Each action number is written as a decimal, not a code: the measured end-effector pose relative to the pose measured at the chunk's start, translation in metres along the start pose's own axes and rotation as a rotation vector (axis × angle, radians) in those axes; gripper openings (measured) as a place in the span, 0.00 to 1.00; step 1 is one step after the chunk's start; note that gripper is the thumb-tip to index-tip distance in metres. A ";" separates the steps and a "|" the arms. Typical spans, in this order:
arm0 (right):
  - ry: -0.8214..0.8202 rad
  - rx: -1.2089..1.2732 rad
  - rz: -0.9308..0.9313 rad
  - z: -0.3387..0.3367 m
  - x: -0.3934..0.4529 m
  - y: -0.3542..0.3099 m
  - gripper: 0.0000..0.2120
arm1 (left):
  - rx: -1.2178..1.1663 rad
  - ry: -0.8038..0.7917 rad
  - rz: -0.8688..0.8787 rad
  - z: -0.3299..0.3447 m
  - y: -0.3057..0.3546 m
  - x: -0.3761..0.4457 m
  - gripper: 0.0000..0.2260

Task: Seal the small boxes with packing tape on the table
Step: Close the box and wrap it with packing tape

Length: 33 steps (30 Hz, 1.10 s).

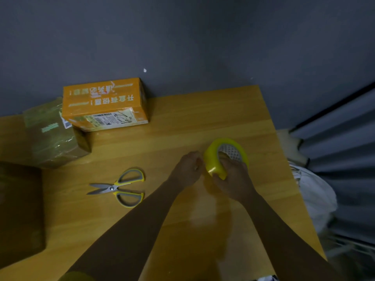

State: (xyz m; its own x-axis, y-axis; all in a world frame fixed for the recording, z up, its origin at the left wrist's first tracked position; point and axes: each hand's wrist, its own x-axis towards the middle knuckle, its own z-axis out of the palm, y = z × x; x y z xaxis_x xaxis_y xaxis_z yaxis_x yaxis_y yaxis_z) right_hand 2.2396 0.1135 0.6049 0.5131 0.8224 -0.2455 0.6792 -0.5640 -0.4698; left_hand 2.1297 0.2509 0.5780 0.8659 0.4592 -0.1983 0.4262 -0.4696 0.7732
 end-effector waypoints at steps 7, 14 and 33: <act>-0.065 0.011 0.019 -0.025 -0.005 -0.017 0.23 | 0.224 -0.031 0.187 -0.044 0.032 -0.006 0.07; 0.021 -0.345 0.183 -0.033 0.018 -0.010 0.38 | 0.241 0.046 0.039 -0.054 0.037 -0.025 0.05; -0.167 -0.459 0.345 0.002 0.008 0.003 0.38 | -0.073 0.081 -0.260 -0.022 -0.050 -0.078 0.08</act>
State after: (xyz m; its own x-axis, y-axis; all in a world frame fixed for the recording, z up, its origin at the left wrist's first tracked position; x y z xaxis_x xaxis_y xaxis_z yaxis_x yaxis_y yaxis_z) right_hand 2.2445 0.1185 0.5999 0.6801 0.5655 -0.4665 0.6643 -0.7446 0.0660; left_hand 2.0352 0.2548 0.5677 0.7050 0.6170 -0.3496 0.6088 -0.2736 0.7447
